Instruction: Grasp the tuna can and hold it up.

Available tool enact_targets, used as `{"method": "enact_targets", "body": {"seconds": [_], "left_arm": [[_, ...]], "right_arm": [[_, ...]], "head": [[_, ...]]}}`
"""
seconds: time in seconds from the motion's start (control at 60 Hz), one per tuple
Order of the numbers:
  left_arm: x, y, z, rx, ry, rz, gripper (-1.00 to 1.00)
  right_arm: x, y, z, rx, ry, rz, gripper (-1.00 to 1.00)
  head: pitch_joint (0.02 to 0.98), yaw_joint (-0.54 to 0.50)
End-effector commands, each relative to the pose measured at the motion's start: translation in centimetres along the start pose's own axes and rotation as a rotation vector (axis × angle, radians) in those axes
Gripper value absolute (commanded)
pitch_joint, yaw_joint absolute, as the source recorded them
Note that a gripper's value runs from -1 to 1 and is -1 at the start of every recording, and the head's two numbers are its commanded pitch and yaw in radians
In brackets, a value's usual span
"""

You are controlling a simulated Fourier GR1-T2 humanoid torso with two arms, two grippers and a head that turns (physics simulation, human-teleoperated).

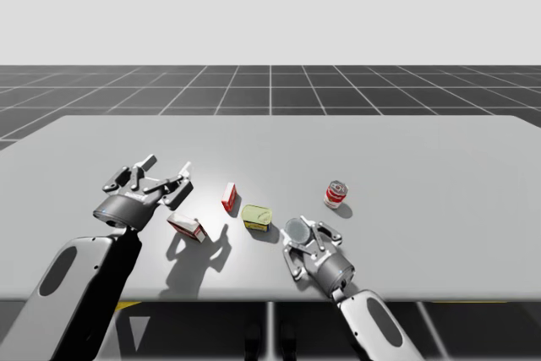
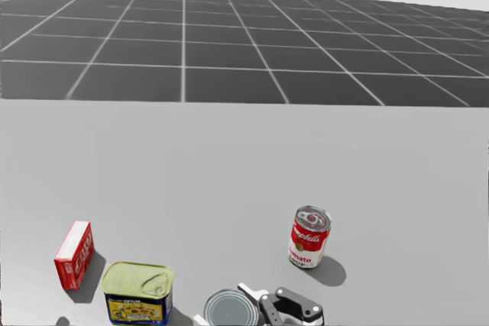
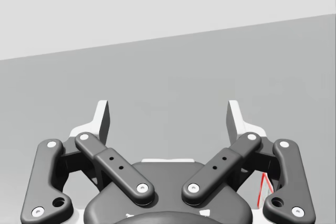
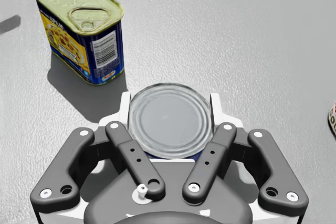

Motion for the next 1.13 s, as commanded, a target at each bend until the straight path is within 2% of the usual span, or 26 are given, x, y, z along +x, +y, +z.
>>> {"method": "enact_targets", "body": {"seconds": [0.017,0.3,0.333,0.483,0.667,0.783,0.9,0.933,0.95,1.017,1.133], "left_arm": [[-0.1,0.0,0.1,0.001,0.001,0.000,-1.00],[-0.1,0.0,0.1,0.003,-0.001,0.001,-1.00],[-0.1,0.0,0.1,0.003,-0.001,0.002,-1.00],[-0.1,0.1,0.1,0.004,-0.001,0.002,-1.00],[0.0,0.1,0.1,0.006,-0.005,0.005,-1.00],[0.0,0.2,0.1,0.007,-0.004,0.006,-1.00],[0.0,0.1,0.1,0.008,-0.002,0.001,-1.00],[0.0,0.2,0.1,0.008,-0.002,0.000,-1.00],[0.0,0.2,0.1,0.009,-0.002,0.000,-1.00],[0.0,0.2,0.1,0.009,-0.002,0.000,-1.00],[0.0,0.2,0.1,0.010,-0.002,0.000,-1.00]], "right_arm": [[-1.6,-0.6,0.2,-0.113,0.048,-0.037,1.00],[-1.1,-0.5,0.5,-0.122,-0.006,-0.024,1.00],[-0.4,-0.5,0.7,-0.125,-0.026,-0.031,1.00],[2.2,-0.6,1.4,-0.132,-0.095,-0.015,1.00],[6.5,-0.9,2.5,-0.160,-0.214,0.016,1.00],[9.9,-0.8,3.5,-0.180,-0.317,0.060,1.00],[12.5,-0.5,4.1,-0.189,-0.396,0.119,1.00],[13.0,-0.4,4.3,-0.191,-0.411,0.128,1.00],[13.7,-0.2,4.6,-0.196,-0.434,0.146,1.00],[14.6,0.0,5.1,-0.201,-0.464,0.163,1.00],[17.2,0.6,7.0,-0.221,-0.551,0.210,1.00]], "head": [[0.481,-0.17],[0.460,-0.18],[0.461,-0.18],[0.461,-0.18],[0.462,-0.18],[0.464,-0.18],[0.465,-0.18],[0.466,-0.18],[0.467,-0.18],[0.467,-0.18],[0.467,-0.18]]}}
